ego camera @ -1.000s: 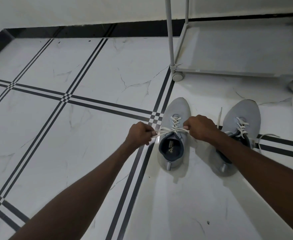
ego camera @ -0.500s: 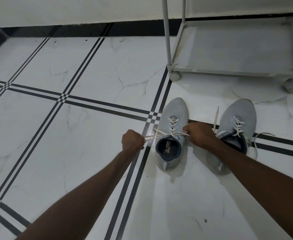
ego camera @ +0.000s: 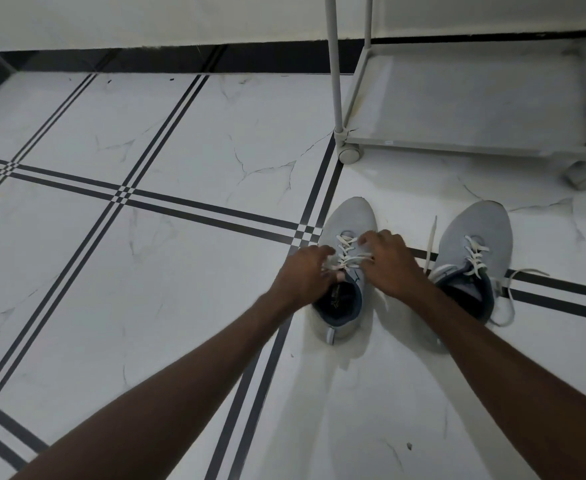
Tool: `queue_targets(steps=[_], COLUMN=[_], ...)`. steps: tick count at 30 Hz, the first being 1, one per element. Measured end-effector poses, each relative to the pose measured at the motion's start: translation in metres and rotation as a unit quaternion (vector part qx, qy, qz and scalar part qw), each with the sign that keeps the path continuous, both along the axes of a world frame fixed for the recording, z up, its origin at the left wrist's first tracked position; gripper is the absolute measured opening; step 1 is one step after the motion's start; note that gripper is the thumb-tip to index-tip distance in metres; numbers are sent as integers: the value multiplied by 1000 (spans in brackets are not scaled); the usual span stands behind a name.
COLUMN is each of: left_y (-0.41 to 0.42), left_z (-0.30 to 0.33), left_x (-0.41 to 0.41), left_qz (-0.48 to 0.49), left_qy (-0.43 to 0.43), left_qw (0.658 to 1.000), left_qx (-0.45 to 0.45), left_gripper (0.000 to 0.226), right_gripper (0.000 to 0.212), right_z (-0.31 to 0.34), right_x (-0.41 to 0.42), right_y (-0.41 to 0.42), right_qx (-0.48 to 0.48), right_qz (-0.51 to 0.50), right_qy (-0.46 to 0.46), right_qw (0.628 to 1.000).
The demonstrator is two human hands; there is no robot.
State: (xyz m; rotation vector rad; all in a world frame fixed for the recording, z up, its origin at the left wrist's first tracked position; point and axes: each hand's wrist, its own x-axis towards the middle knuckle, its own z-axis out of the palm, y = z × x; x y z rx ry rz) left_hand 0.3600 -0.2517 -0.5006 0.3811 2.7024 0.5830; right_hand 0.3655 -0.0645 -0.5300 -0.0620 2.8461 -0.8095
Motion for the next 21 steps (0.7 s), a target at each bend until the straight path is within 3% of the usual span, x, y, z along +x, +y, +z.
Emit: queue_targets(steps=[2,6,11,13,16,21], left_y=[4,3,3,1,-1,-12], left_z=[-6,-5,-3,-3,-8,-14], left_x=[7,7,2,0,6,4], left_qz=[-24,-12,-17,-37,-76,-81], left_qy=[58,98,107,137,158,127], left_qw=[997,993,992,983,969,971], left_qx=[-47,-57,-66,-113,-173,-187], left_gripper=[34,27,29,32,36,40], right_gripper=[42,22,13,29,50,48], right_z=[-4,-9,1,8,9,-2], right_x=[7,8,-6,-14,-24,-25], right_y=[-7,-7,-7,1,10,8], right_qx=[-25,14,-73,-122,-124,-82], right_qz=[26,47,49,56,80,123], right_qy=[14,38,-99,-167,-188,-136], right_qw=[999,998,991,977,971,980])
